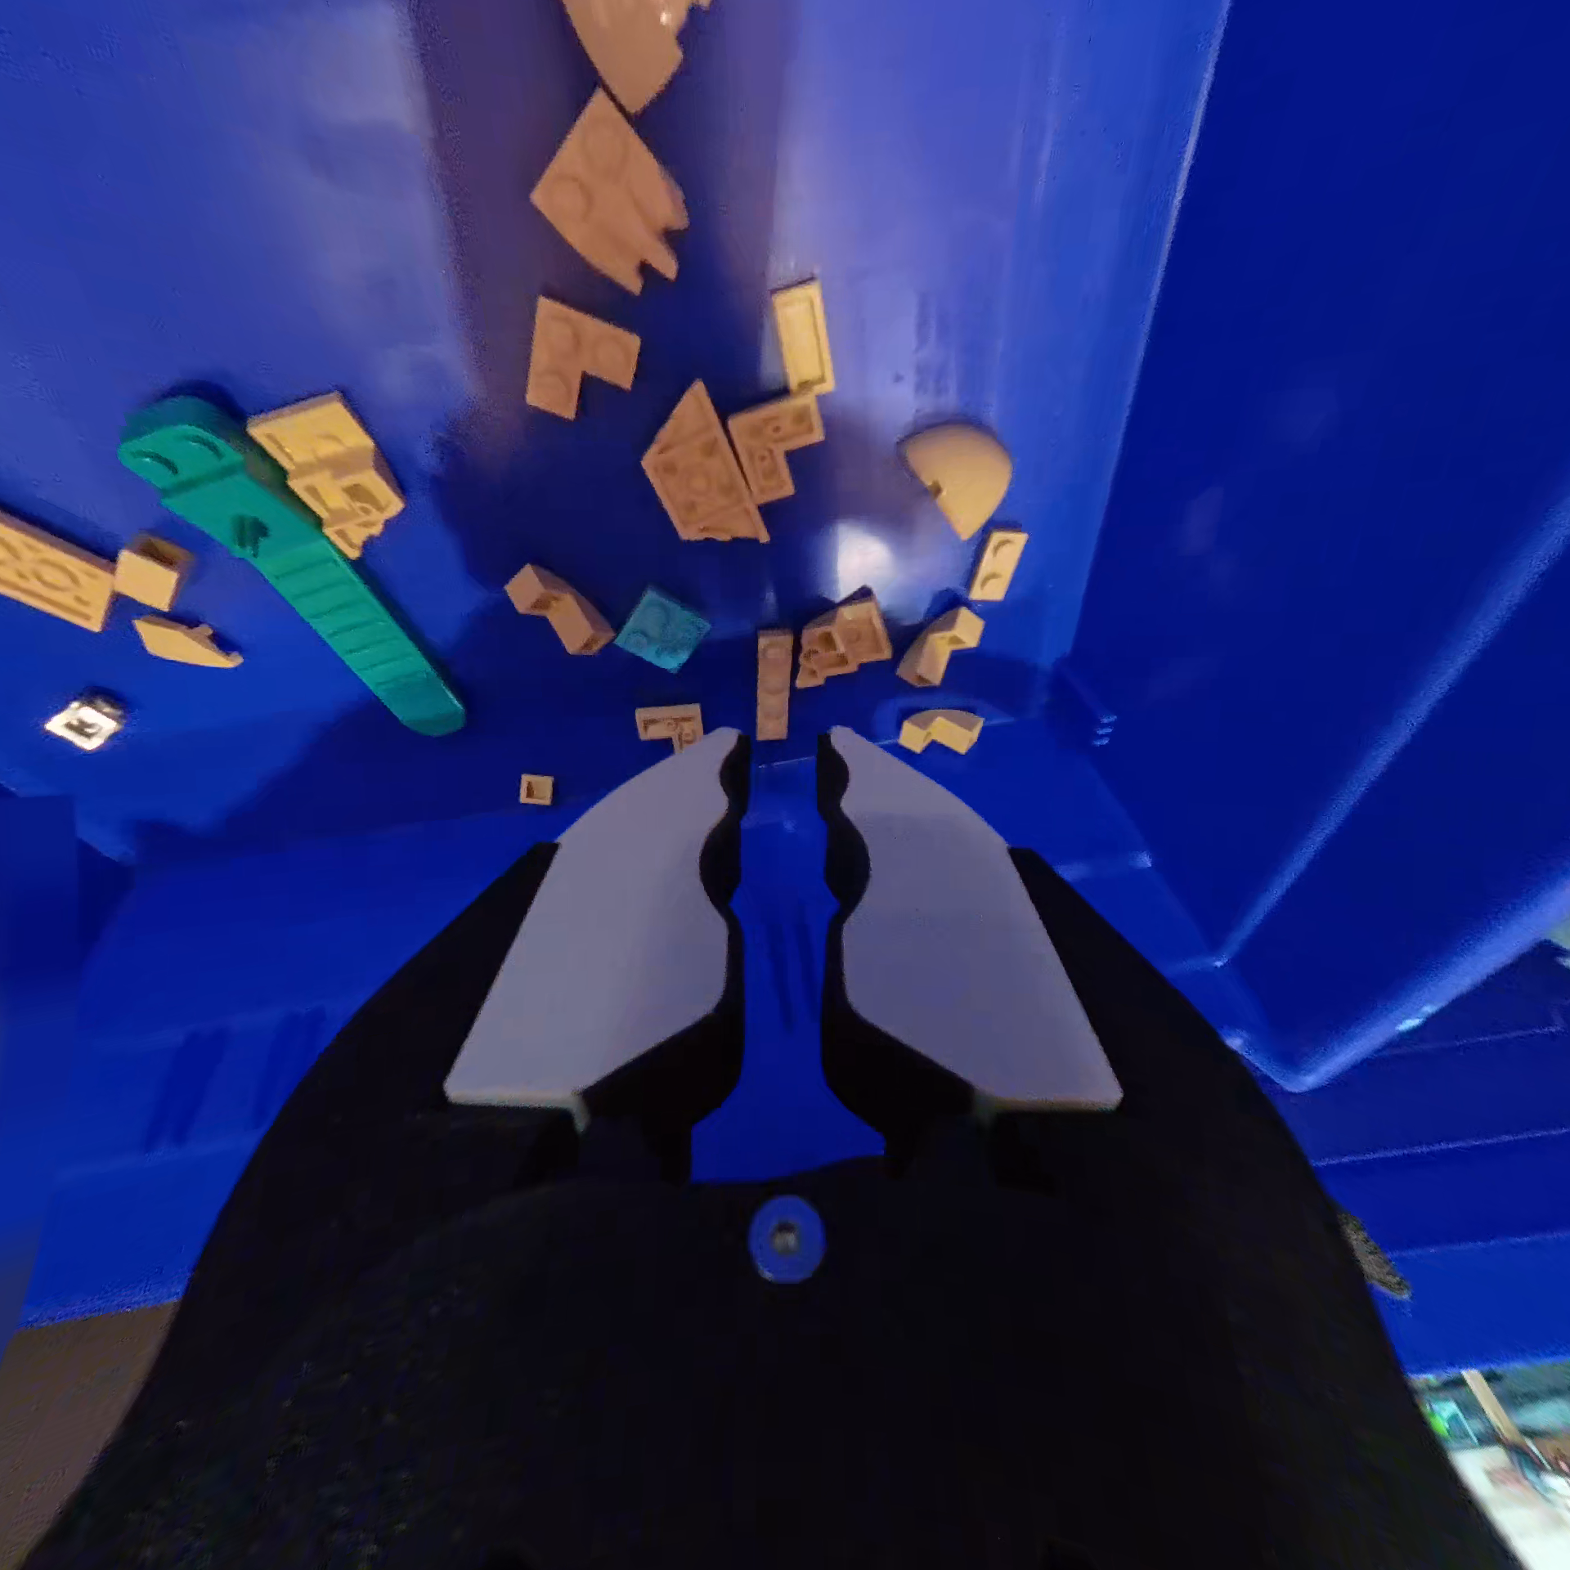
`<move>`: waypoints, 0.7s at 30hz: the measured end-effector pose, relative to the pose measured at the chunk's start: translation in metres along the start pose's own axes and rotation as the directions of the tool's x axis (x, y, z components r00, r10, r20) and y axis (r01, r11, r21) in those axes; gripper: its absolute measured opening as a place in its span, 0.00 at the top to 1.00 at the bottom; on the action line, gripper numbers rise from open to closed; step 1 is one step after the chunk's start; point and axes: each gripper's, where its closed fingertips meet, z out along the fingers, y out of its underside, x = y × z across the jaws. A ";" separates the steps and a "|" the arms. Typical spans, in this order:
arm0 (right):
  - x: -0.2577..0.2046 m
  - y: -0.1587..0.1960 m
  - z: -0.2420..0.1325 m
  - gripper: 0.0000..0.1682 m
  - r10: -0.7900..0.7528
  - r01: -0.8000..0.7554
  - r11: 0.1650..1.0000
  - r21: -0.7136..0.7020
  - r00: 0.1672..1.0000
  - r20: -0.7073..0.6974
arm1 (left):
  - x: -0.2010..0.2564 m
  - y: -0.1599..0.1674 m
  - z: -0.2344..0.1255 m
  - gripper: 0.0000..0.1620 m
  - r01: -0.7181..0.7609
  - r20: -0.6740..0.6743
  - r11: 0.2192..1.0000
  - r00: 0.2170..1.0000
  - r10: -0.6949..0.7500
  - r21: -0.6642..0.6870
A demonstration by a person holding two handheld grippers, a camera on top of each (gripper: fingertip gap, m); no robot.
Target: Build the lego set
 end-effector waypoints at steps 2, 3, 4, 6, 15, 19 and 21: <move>-0.002 0.003 0.008 0.90 0.003 -0.002 0.999 -0.038 1.000 0.002 | 0.001 0.000 0.000 0.62 -0.005 -0.005 1.000 1.000 0.005 0.001; -0.003 0.004 0.011 0.90 0.003 -0.003 0.999 -0.051 1.000 -0.001 | 0.002 0.000 0.000 0.62 -0.007 -0.007 1.000 1.000 0.007 0.001; -0.002 0.004 0.012 0.90 0.004 -0.004 0.999 -0.054 1.000 -0.007 | 0.002 0.000 0.000 0.62 -0.008 -0.009 1.000 1.000 0.008 0.000; -0.003 0.004 0.013 0.89 0.006 -0.006 0.998 -0.065 1.000 -0.003 | 0.005 -0.001 0.001 0.62 -0.015 -0.016 1.000 1.000 0.015 0.000; -0.006 0.007 0.022 0.87 -0.008 0.012 0.989 -0.146 1.000 0.027 | 0.009 -0.003 0.003 0.62 -0.029 -0.030 1.000 0.999 0.029 -0.001; -0.006 0.009 0.025 0.87 0.016 -0.011 0.983 -0.182 0.999 0.028 | 0.010 -0.003 0.003 0.62 -0.032 -0.032 0.999 0.999 0.032 -0.001; -0.008 0.010 0.025 0.90 0.047 -0.035 0.978 -0.205 0.998 0.052 | 0.010 -0.003 0.003 0.62 -0.034 -0.033 0.999 0.999 0.034 -0.001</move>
